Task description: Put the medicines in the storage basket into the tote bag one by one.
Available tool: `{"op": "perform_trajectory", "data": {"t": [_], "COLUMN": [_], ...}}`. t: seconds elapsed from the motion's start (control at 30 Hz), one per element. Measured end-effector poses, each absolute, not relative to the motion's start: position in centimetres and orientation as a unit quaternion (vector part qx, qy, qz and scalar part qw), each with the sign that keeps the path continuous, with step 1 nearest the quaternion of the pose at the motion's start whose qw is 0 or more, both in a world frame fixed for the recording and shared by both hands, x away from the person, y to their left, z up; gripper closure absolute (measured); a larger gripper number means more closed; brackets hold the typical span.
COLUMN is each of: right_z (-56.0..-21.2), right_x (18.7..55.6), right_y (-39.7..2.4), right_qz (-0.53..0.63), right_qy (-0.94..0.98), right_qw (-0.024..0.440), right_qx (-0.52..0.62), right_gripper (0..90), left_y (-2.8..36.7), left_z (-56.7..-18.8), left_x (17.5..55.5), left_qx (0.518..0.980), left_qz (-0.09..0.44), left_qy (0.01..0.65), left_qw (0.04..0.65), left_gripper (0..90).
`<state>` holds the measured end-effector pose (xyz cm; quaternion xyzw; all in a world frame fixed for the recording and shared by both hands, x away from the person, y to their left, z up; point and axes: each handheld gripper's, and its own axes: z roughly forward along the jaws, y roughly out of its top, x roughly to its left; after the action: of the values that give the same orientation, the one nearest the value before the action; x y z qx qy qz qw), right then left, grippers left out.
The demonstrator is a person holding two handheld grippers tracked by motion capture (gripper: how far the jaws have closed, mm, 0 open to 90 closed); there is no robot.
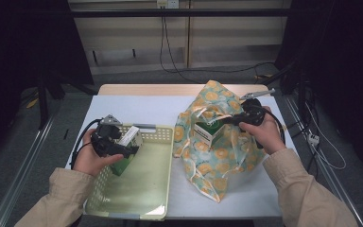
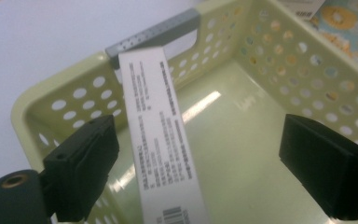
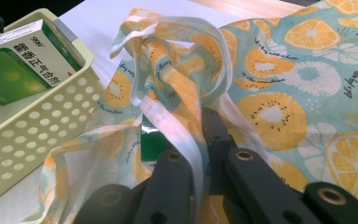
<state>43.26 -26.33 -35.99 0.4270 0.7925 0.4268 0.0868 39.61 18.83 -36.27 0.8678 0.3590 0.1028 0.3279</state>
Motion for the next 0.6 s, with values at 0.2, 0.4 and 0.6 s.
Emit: {"op": "perform_trajectory", "data": {"t": [0.2,0.4,0.6], "right_z": [-36.3,-36.2,-36.3], "right_x": [43.2,43.3,43.3], "right_y": [-26.4,-26.5,-26.5], "right_qz": [0.426,0.429,0.428], "right_qy": [0.793,0.791,0.791], "right_qw": [0.085,0.084,0.084], "right_qx": [0.427,0.428,0.428], "right_gripper": [89.4,89.4,89.4], "left_y": [19.2,19.1,19.0], "left_z": [-37.0,-37.5,-38.1], "left_x": [39.3,38.8,38.7], "left_qx": [0.866,0.874,0.878], "left_qz": [0.107,0.108,0.095], "left_qy": [0.374,0.370,0.369], "left_qw": [0.314,0.296,0.290], "left_gripper": [18.3,31.7,55.1]}}
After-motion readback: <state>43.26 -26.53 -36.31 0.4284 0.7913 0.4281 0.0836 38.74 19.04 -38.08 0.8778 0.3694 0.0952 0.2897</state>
